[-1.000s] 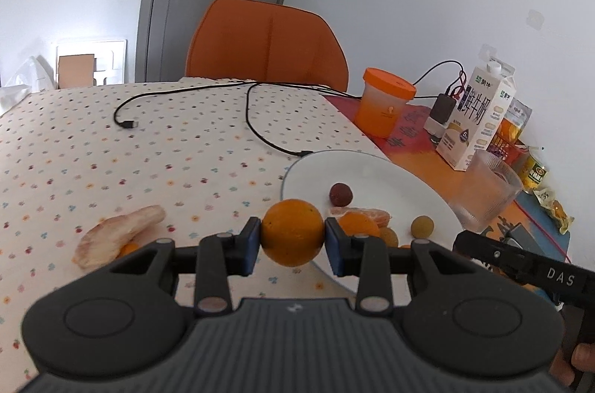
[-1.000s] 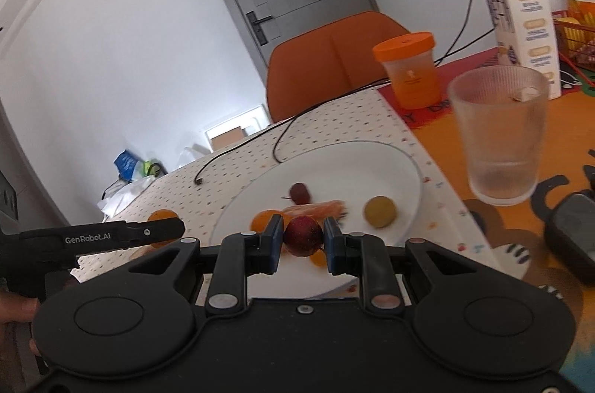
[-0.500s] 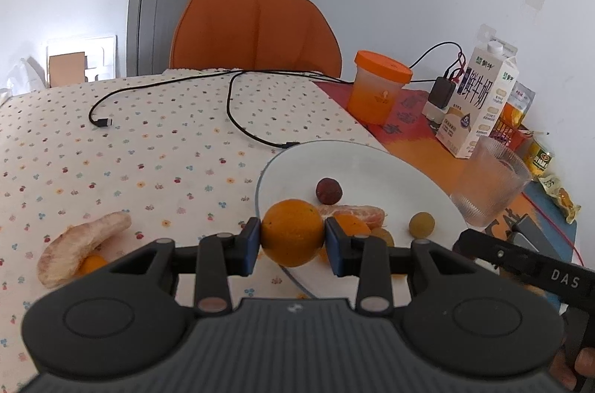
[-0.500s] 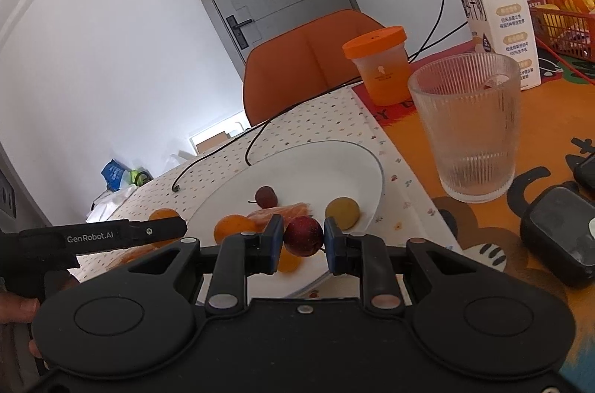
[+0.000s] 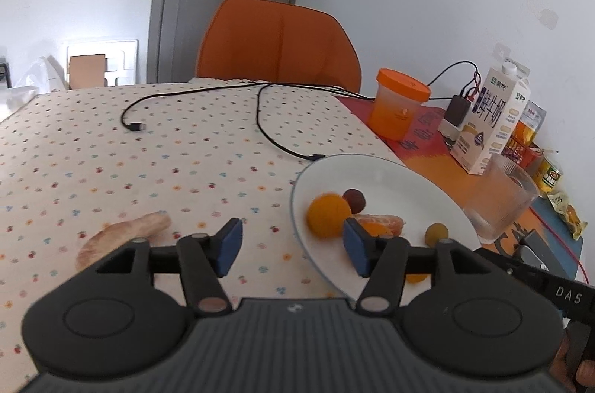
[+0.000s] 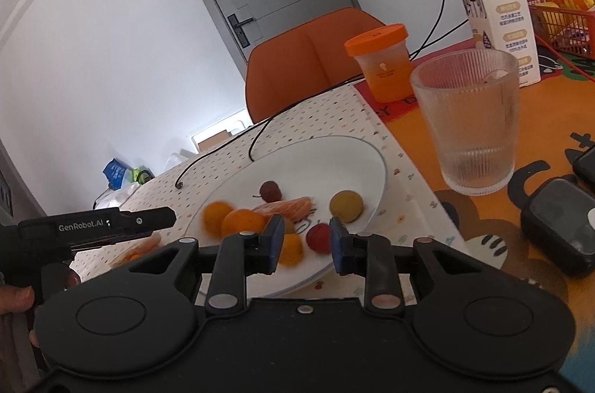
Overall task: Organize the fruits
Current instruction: 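Lower both fruits onto the plate and open both grippers, then move both open grippers back to the last fruits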
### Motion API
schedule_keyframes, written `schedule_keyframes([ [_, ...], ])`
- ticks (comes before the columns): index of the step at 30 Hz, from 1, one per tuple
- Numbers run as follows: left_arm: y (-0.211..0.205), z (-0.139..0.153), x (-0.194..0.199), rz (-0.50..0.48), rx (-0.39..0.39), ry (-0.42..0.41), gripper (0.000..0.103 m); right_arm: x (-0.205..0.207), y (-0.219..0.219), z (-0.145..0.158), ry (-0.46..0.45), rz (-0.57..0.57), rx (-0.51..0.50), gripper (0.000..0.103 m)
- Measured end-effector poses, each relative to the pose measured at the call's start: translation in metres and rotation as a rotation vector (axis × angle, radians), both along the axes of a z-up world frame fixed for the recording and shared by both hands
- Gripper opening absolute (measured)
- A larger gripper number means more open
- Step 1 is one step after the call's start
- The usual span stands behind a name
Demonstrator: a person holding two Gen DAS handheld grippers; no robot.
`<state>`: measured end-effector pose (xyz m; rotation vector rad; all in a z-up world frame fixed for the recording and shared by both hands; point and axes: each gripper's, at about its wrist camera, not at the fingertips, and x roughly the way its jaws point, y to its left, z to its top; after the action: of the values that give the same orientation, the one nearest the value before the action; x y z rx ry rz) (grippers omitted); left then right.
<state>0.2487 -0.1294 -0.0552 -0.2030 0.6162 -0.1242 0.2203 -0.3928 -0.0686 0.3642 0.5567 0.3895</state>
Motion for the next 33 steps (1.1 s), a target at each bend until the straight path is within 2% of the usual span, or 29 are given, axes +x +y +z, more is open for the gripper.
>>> schedule_keyframes([
  [3,0.006,0.001,-0.006,0.010,0.000,-0.003,0.065,-0.003,0.005,0.002,-0.001,0.010,-0.005,0.030],
  [5,0.009,0.001,-0.009,0.018,0.004,-0.004,0.067,-0.004,0.008,0.003,-0.002,0.012,-0.013,0.040],
  [6,0.010,0.001,-0.011,0.022,0.006,-0.004,0.068,-0.005,0.010,0.003,-0.005,0.014,-0.018,0.042],
  [13,0.020,0.003,-0.022,0.044,0.030,-0.008,0.077,-0.010,0.021,0.009,-0.014,0.034,-0.022,0.043],
  [19,0.029,0.005,-0.029,0.067,0.040,-0.008,0.083,-0.012,0.031,0.013,-0.027,0.049,-0.032,0.052],
  [21,0.032,0.005,-0.032,0.071,0.044,-0.016,0.083,-0.013,0.035,0.015,-0.027,0.054,-0.036,0.056],
  [23,0.035,0.005,-0.034,0.072,0.054,-0.021,0.084,-0.014,0.040,0.016,-0.033,0.054,-0.046,0.071],
  [33,0.055,0.003,-0.039,0.117,0.059,-0.006,0.086,-0.015,0.058,0.020,-0.047,0.082,-0.063,0.091],
])
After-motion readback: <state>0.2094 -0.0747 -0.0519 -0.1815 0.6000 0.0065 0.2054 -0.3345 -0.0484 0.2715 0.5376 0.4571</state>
